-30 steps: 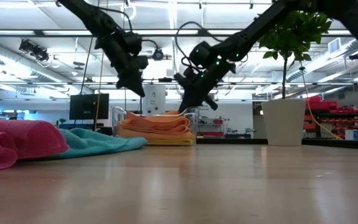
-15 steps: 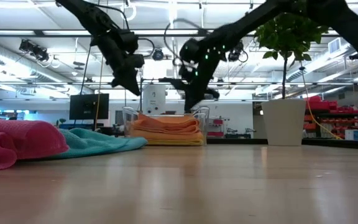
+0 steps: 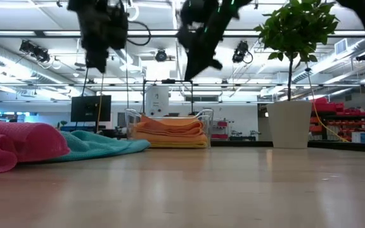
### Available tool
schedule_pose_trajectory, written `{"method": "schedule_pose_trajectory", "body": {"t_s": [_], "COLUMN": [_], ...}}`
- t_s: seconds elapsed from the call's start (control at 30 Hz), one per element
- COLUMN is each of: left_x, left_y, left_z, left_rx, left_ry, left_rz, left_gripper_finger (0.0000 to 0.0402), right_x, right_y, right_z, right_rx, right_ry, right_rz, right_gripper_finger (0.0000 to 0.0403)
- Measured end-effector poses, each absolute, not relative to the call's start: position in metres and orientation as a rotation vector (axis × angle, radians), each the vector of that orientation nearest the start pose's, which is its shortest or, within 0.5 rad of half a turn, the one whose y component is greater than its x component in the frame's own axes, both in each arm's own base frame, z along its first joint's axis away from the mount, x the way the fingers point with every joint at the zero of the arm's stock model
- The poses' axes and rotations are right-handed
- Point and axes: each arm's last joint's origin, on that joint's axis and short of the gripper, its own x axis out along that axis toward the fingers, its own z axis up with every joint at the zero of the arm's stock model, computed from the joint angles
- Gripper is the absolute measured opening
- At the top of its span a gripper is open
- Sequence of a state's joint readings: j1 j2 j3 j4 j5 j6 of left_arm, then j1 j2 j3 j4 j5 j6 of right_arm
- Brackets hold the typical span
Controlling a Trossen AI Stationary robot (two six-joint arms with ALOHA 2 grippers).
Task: Fold microfiber towels
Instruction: Fold the pink microfiber towel
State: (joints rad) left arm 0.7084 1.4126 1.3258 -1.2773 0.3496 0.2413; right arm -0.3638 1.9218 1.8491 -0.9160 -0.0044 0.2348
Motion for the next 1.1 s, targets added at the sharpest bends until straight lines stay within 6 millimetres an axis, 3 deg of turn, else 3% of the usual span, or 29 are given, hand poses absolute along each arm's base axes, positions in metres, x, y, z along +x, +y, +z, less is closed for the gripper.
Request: {"method": "schedule_pose_trajectory", "body": {"t_s": [0.07,0.2,0.37,0.47,0.6,0.67,0.87,1.1], "left_x": [0.196,0.196,0.186,0.186,0.192,0.191,0.192,0.205], "left_y": [0.132,0.087,0.029,-0.001,-0.039,-0.052,-0.057,-0.069], "left_z": [0.315,0.318,0.293,0.274,0.252,0.242,0.209,0.187], "left_rx": [-0.48,-0.476,-0.558,-0.661,-0.733,-0.742,-1.034,-1.194], "left_ry": [1.237,1.26,1.266,1.199,1.094,1.096,1.243,1.378], "left_rz": [0.106,0.044,0.022,0.021,-0.065,-0.018,0.479,0.599], "left_gripper_finger": [0.0023,0.0013,0.0007,0.0029,0.0081,0.0104,0.0149,0.0164], "right_x": [0.382,0.362,0.318,0.292,0.26,0.247,0.219,0.208], "right_y": [-0.112,-0.049,0.006,0.031,0.055,0.061,0.08,0.101], "right_z": [0.32,0.314,0.297,0.282,0.264,0.255,0.238,0.236], "right_rx": [0.358,0.371,0.478,0.552,0.634,0.644,0.638,0.529], "right_ry": [0.937,0.975,0.853,0.746,0.686,0.702,0.765,0.799], "right_rz": [-0.366,-0.212,-0.124,-0.059,-0.036,-0.051,0.011,0.124], "right_gripper_finger": [0.0002,0.0002,0.0003,0.0003,0.0003,0.0003,0.0003,0.0003]}}
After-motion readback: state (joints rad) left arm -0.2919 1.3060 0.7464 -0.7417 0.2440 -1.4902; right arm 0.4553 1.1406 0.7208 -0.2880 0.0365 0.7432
